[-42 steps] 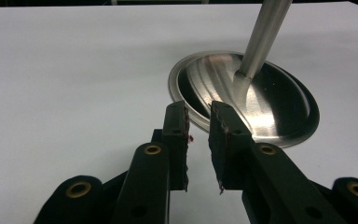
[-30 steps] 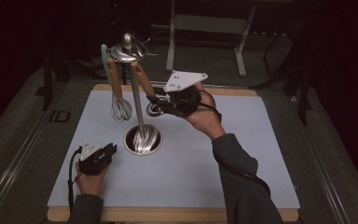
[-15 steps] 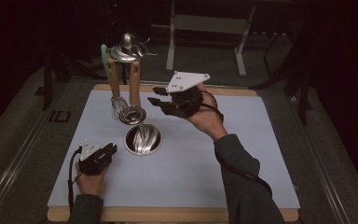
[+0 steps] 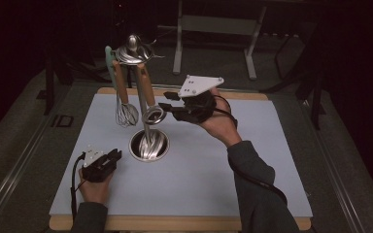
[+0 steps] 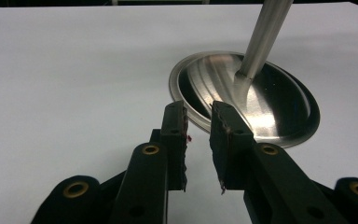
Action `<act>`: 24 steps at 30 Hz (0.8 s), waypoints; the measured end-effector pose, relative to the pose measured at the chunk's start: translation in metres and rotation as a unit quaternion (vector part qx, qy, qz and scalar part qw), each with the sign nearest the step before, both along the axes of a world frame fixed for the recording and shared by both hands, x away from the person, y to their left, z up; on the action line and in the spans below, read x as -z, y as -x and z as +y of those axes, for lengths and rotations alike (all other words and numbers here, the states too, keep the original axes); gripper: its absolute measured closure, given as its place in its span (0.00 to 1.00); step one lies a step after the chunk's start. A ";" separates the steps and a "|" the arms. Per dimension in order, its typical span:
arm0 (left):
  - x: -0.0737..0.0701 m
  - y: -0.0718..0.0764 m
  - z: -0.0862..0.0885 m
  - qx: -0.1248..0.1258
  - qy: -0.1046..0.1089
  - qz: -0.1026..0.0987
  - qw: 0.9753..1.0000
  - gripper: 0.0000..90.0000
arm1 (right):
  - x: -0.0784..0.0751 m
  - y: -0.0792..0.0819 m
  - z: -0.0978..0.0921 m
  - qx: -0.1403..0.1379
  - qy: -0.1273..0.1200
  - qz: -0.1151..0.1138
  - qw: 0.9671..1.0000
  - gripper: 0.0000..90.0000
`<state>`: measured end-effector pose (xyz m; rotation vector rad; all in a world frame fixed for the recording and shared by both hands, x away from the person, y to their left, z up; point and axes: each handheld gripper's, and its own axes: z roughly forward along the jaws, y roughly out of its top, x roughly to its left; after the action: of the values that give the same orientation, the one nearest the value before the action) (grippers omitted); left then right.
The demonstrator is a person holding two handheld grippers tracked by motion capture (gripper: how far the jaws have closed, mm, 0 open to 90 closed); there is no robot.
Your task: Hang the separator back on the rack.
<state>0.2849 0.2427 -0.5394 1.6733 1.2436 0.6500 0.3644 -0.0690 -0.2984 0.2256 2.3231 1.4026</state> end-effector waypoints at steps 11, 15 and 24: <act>0.000 0.000 0.000 0.000 0.000 0.000 1.000 0.85 | 0.015 -0.004 -0.011 0.013 0.016 0.016 1.000 0.69; 0.000 0.000 0.000 -0.001 0.000 0.000 1.000 0.85 | 0.016 -0.006 -0.015 0.016 0.015 0.021 1.000 0.69; 0.000 0.000 0.000 -0.001 0.001 0.000 1.000 0.84 | 0.024 -0.009 -0.030 0.029 0.022 0.029 0.999 0.68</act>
<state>0.2850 0.2430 -0.5394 1.6709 1.2455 0.6488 0.3730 -0.0987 -0.3226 0.3227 2.3726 1.3323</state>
